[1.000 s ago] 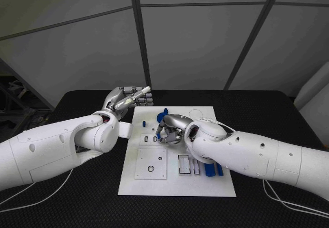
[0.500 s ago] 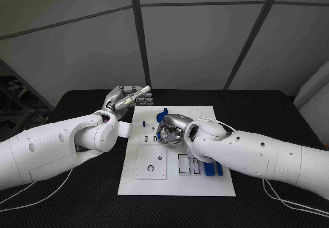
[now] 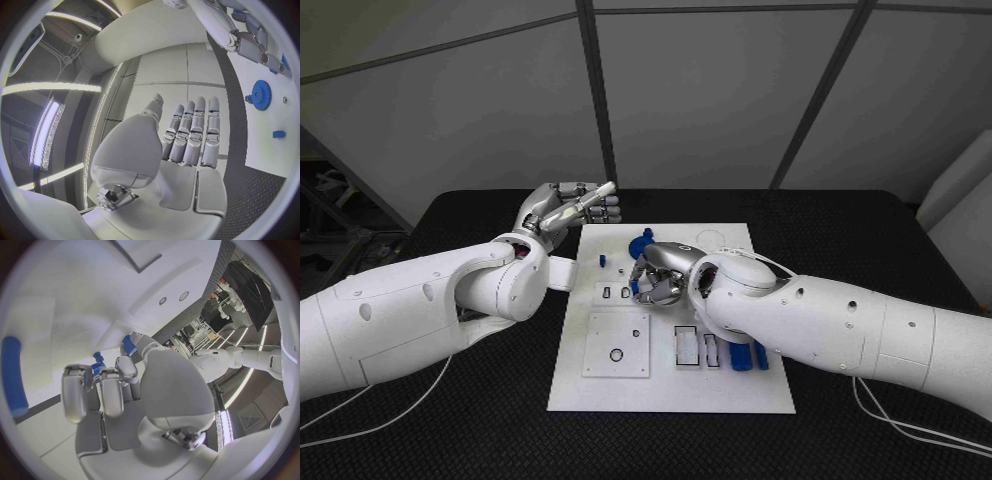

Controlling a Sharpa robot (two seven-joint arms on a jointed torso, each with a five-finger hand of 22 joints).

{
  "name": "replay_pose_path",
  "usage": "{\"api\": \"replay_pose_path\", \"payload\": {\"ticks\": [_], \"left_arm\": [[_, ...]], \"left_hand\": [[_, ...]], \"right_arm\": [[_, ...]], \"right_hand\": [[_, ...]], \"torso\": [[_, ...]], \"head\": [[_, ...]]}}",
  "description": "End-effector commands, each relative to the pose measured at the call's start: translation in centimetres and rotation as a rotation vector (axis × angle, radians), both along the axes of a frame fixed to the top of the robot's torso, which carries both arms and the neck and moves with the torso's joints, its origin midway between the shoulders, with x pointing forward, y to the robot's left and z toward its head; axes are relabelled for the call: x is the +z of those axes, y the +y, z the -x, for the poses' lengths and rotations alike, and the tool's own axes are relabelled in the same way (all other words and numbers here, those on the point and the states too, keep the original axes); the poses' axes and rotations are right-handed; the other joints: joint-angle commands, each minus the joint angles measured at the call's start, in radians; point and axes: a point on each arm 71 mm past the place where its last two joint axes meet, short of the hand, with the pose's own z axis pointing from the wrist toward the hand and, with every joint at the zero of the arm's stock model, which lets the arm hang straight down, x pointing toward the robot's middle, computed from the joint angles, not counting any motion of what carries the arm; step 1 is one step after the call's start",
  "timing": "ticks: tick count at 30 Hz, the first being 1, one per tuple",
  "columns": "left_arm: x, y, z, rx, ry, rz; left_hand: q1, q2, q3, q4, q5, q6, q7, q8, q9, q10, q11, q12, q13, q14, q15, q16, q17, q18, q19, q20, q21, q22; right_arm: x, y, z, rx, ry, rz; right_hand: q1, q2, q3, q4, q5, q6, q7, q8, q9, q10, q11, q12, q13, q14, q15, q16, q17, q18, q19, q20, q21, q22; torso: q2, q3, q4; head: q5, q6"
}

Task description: Assemble the parts on the task board

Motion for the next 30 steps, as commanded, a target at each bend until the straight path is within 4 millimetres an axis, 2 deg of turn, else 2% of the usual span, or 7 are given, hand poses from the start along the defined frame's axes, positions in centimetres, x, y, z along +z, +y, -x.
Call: {"api": "replay_pose_path", "payload": {"ticks": [1, 20, 26, 30], "left_arm": [[0.16, -0.08, 0.00, -0.010, -0.009, 0.000], [0.13, -0.08, -0.03, -0.011, -0.007, 0.000], [0.12, -0.07, -0.05, -0.012, -0.007, -0.001], [0.10, -0.04, -0.07, -0.010, -0.006, -0.001]], "left_hand": [[0.001, 0.004, 0.000, -0.004, -0.004, 0.009, 0.000, -0.006, 0.000, 0.004, 0.000, -0.004, -0.001, 0.004, 0.002, -0.004, 0.002, 0.007, -0.006, 0.003, -0.004, -0.001], [0.001, 0.004, 0.000, -0.004, -0.004, 0.009, 0.000, -0.006, 0.000, 0.004, 0.000, -0.004, -0.001, 0.004, 0.002, -0.004, 0.002, 0.007, -0.006, 0.003, -0.004, -0.001], [0.001, 0.004, 0.000, -0.004, -0.004, 0.009, 0.000, -0.006, 0.000, 0.004, 0.000, -0.004, -0.001, 0.004, 0.002, -0.004, 0.002, 0.007, -0.006, 0.003, -0.004, -0.001], [0.000, 0.004, -0.001, -0.004, -0.004, 0.008, 0.000, -0.007, 0.000, 0.004, 0.001, -0.005, -0.002, 0.004, 0.002, -0.005, 0.002, 0.007, -0.006, 0.003, -0.004, -0.001]], "right_arm": [[-0.71, -0.21, 0.07, -0.002, 0.026, 0.042], [-0.68, -0.16, -0.01, -0.004, 0.021, 0.039], [-0.61, -0.17, -0.05, -0.008, 0.014, 0.030], [-0.41, -0.08, -0.03, -0.007, -0.002, 0.006]], "right_hand": [[0.000, -0.010, 0.003, 0.002, -0.004, -0.008, 0.001, -0.005, -0.001, -0.009, 0.001, -0.006, -0.002, 0.089, 0.010, -0.005, 0.196, -0.011, 0.017, 0.006, -0.004, 0.158], [-0.019, -0.031, -0.001, 0.008, -0.007, -0.051, 0.013, -0.023, -0.010, -0.032, 0.013, -0.022, -0.019, 0.089, 0.021, -0.005, 0.197, -0.008, 0.006, 0.016, -0.012, 0.146], [-0.024, -0.039, -0.005, 0.010, -0.013, -0.082, 0.020, -0.035, -0.015, -0.050, 0.020, -0.034, -0.033, 0.089, 0.026, -0.005, 0.197, -0.006, -0.002, 0.021, -0.018, 0.137], [-0.030, -0.048, -0.013, 0.015, -0.019, -0.123, 0.027, -0.049, -0.020, -0.107, 0.028, -0.084, -0.091, 0.087, 0.033, -0.010, 0.189, -0.003, -0.013, 0.027, -0.026, 0.125]], "torso": [[0.001, 0.0002, 0.0003], [0.000, 0.0000, 0.0001], [0.000, 0.0003, 0.0000], [0.000, 0.0004, -0.0004]], "head": [[0.000, 0.000], [-0.002, 0.002], [-0.002, 0.002], [-0.003, 0.003]]}}
